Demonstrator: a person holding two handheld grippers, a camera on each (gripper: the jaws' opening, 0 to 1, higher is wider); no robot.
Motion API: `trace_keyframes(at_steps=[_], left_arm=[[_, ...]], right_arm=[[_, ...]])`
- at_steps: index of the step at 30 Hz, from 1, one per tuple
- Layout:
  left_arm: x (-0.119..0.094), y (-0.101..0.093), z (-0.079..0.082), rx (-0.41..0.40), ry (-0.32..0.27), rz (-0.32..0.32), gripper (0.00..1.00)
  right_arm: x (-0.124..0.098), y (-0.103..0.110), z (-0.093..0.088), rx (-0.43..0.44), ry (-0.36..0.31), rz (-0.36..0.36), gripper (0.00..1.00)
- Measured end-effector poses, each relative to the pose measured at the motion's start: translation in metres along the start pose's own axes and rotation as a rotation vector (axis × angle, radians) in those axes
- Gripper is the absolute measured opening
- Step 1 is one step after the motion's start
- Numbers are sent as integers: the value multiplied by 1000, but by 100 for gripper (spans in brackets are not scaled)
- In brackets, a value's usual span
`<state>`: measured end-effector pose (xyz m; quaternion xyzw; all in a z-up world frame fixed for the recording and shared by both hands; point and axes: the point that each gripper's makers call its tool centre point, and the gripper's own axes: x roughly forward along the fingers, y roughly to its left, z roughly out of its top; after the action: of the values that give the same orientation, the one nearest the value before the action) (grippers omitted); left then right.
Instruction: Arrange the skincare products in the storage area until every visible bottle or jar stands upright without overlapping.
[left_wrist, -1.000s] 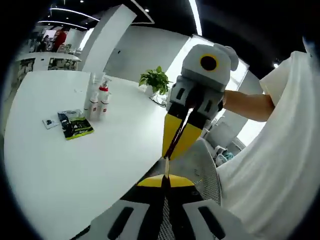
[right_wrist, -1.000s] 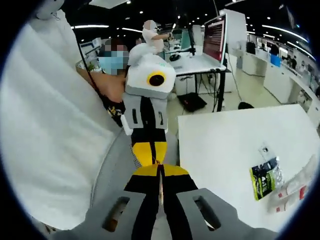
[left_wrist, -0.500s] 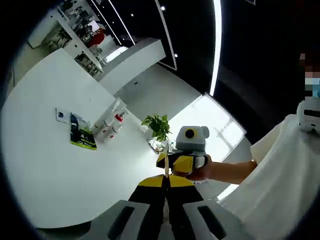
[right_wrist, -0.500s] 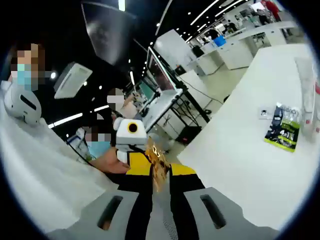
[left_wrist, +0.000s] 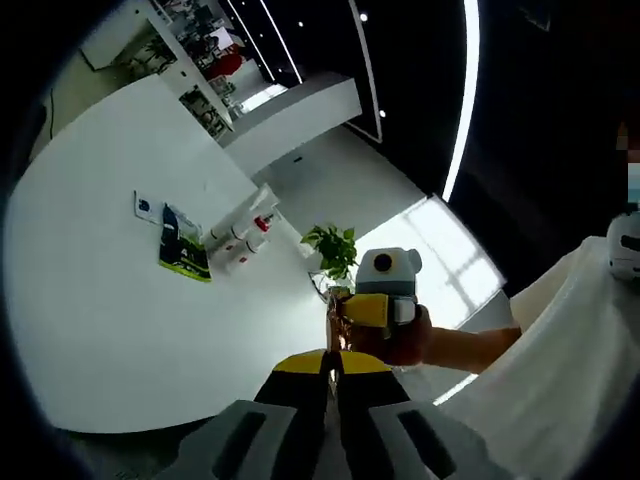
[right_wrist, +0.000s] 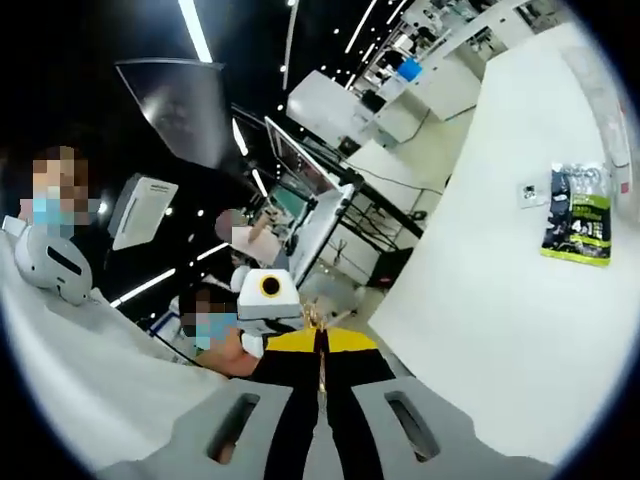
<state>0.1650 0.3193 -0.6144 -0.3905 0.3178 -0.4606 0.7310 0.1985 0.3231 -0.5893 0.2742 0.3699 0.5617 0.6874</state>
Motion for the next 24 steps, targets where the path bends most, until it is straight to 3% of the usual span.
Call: trace_keyframes(at_steps=[8, 10, 12, 14, 19, 23, 24], left_arm=[[4, -4, 4, -6, 35, -22, 3], [3, -9, 6, -14, 59, -54, 2], [3, -8, 11, -39, 50, -68, 2], [3, -3, 22, -57, 22, -59, 1], [3, 8, 39, -48, 27, -37, 1], [9, 19, 45, -39, 52, -3, 1], [12, 22, 44, -43, 71, -1, 1]], right_arm=[[-9, -4, 1, 3, -34, -13, 0], [-9, -3, 3, 4, -48, -6, 0], [-11, 1, 12, -52, -108, 14, 2], [-20, -11, 16, -122, -139, -75, 6], [-54, -43, 8, -211, -168, -285, 33], [-82, -67, -10, -336, -87, -460, 39], [-94, -73, -15, -437, -61, -527, 40]])
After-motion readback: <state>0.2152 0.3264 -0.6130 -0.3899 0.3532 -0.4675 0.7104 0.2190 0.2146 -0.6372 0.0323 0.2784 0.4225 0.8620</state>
